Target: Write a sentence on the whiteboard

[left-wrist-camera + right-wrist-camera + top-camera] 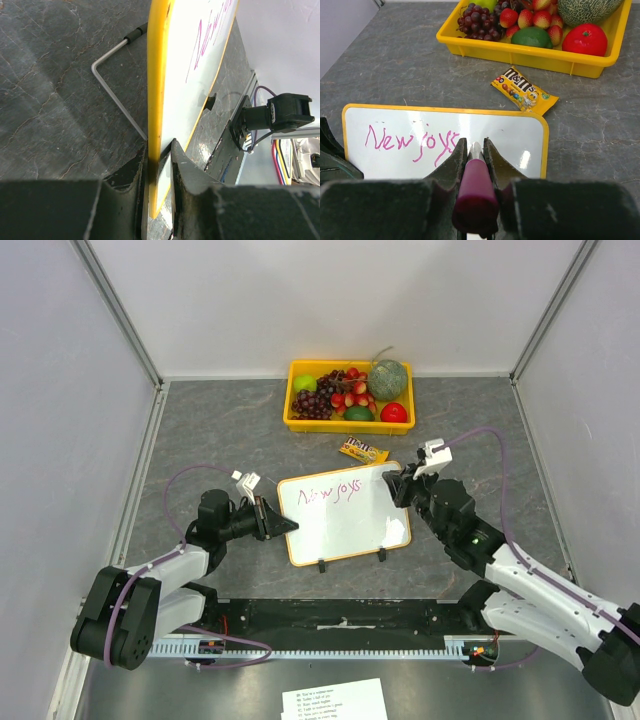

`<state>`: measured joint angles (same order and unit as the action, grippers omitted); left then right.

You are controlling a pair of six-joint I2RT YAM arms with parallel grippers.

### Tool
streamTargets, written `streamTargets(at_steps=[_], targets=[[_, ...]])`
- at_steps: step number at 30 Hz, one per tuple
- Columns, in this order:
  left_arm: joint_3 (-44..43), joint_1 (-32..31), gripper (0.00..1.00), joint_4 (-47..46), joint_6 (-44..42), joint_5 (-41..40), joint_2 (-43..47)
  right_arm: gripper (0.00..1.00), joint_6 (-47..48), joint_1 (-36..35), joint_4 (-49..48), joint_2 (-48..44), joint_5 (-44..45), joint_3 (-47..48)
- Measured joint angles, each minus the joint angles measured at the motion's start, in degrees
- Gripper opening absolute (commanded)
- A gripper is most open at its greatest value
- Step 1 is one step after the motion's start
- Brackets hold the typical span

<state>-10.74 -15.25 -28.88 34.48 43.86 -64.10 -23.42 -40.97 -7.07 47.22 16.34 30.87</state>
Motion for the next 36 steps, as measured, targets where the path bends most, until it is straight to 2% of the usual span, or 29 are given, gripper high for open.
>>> streamTargets(at_steps=[16,36], targets=[[0.00,0.00,0.02,0.00,-0.02,-0.02,0.02,0.00,-0.39,0.00,-4.46,5.90,-0.63,-0.44],[0.00,0.00,0.02,0.00,-0.02,0.00,0.02,0.00,-0.61,0.24,-3.06,4.72,3.10,-0.52]])
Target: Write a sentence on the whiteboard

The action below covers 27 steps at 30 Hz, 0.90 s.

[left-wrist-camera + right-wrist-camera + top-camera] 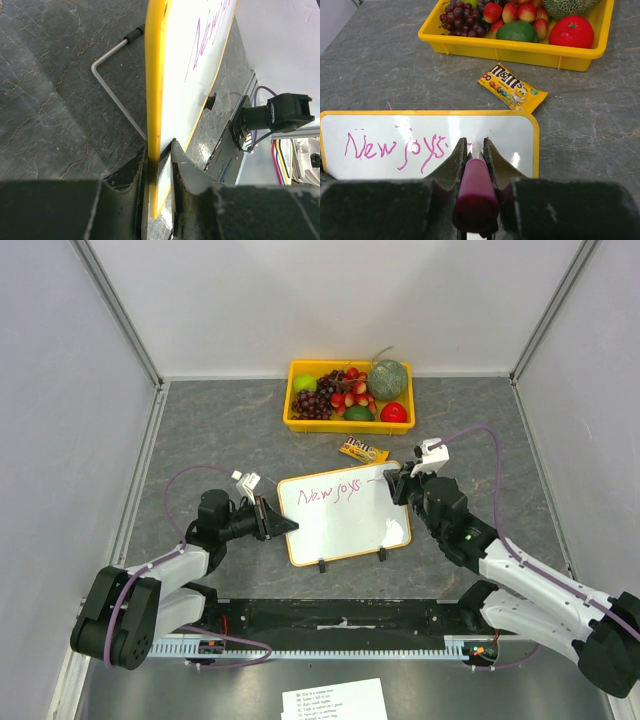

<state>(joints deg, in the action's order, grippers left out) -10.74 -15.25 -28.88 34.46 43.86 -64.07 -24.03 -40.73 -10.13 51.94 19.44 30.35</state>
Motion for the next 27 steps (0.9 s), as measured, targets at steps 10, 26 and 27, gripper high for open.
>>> streamTargets(at_steps=[10,26,27], targets=[[0.00,-0.02,0.02,0.00,0.00,0.00,0.00,0.00,0.00,0.13,1.25,-1.88,1.20,0.00],[0.00,-0.02,0.02,0.00,0.00,0.00,0.00,0.00,-0.26,0.24,-0.63,0.52,-0.20,0.76],[0.00,-0.04,0.02,0.00,-0.02,0.00,-0.02,0.00,-0.26,0.24,-0.66,0.52,-0.17,0.81]])
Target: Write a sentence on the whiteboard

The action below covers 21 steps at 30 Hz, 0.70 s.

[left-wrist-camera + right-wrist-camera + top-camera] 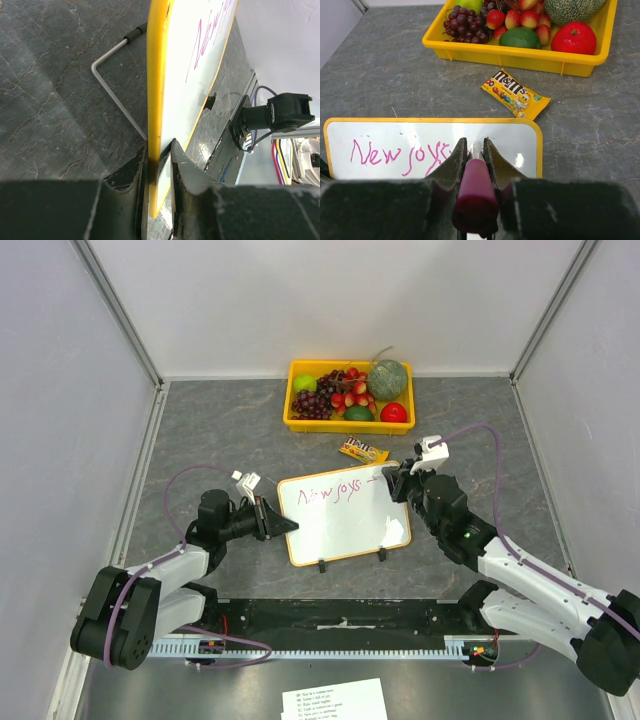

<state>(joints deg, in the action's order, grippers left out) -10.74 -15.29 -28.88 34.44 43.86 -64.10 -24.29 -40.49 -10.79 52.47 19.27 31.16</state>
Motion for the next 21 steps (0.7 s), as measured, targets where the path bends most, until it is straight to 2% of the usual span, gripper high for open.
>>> streamTargets(at_steps=[21], targets=[[0.00,-0.02,0.02,0.02,0.00,-0.02,0.00,0.00,-0.22,0.11,-1.07,0.48,-0.26,-0.28]])
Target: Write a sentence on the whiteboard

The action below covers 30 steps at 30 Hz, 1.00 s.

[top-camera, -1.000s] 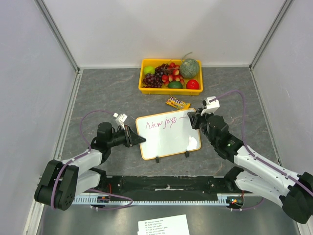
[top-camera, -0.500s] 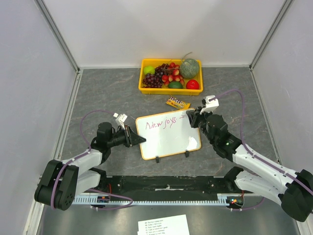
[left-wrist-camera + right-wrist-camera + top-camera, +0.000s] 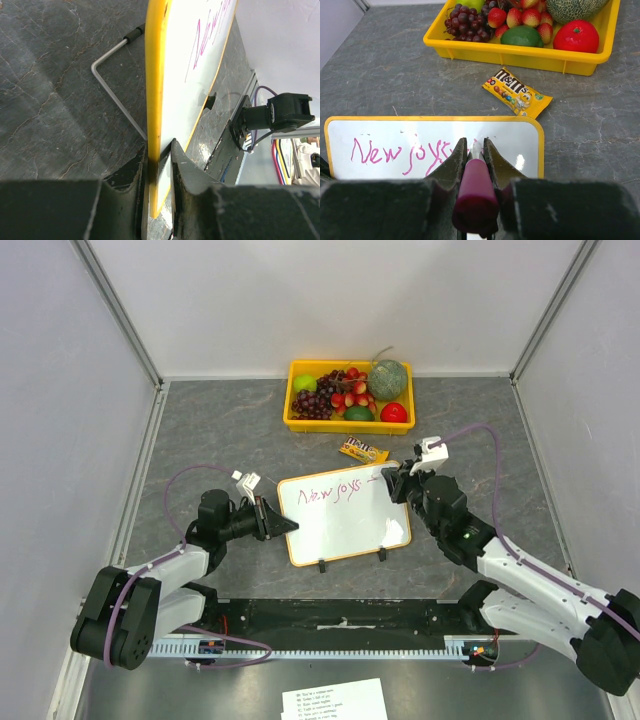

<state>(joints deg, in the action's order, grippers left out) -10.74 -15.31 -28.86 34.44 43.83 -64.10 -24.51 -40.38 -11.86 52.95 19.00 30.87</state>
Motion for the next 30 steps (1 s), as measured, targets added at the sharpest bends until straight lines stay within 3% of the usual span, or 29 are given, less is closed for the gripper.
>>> streamTargets(at_steps=[30], targets=[[0.00,-0.20,0.02,-0.02,0.00,-0.15,0.00,0.00,-1.05,0.00,2.86,-3.98,-4.15,-3.43]])
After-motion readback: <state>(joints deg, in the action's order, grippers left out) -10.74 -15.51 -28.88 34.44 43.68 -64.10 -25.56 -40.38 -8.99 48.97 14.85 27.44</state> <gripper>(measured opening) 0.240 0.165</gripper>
